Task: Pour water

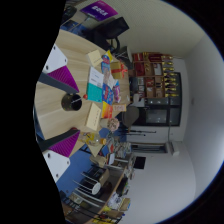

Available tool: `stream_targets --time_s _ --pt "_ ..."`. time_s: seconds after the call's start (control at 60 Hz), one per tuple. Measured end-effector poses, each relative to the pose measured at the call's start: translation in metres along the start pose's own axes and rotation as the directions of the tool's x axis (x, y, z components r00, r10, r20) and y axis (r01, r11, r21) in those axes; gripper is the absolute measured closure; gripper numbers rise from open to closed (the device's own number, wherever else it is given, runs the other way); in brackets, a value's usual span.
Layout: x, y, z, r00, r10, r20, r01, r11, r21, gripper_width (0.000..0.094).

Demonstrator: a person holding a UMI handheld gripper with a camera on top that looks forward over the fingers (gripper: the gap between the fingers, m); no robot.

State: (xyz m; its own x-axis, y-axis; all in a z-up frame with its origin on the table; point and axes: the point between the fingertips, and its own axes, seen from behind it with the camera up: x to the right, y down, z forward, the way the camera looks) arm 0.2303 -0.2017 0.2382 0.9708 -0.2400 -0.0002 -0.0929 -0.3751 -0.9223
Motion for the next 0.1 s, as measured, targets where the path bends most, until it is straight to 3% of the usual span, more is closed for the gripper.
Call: stream_targets --time_s 0.1 --pt "-0.016 -0.011 -0.033 1.0 0.027 0.005 -0.027 1.0 0.006 0.011"
